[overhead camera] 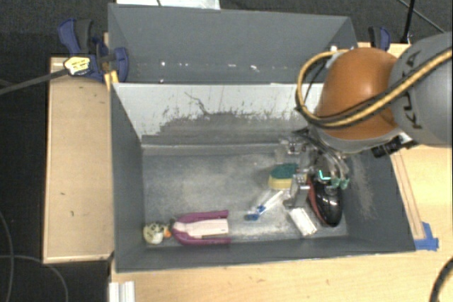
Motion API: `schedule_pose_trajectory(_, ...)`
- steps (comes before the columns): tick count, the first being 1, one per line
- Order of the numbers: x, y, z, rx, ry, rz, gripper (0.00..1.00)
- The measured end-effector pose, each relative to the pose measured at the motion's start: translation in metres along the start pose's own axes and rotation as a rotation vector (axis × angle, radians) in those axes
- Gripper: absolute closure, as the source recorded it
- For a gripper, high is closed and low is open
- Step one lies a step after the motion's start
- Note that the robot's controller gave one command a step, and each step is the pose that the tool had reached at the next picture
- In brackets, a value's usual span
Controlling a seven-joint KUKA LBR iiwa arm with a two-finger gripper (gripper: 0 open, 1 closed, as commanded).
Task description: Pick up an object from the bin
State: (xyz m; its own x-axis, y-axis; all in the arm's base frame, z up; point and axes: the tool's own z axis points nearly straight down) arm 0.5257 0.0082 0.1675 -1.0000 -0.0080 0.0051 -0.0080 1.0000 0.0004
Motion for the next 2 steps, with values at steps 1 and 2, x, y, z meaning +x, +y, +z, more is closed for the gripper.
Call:
schedule_pose_trajectory(1, -0.0194, -0.0368, 0.1010, 0.001, -0.002, -0.068, 0.00)
schedule_pose_trajectory(2, -0.0199, -0.0365, 0.1007, 0.000, -0.003, -0.067, 0.00)
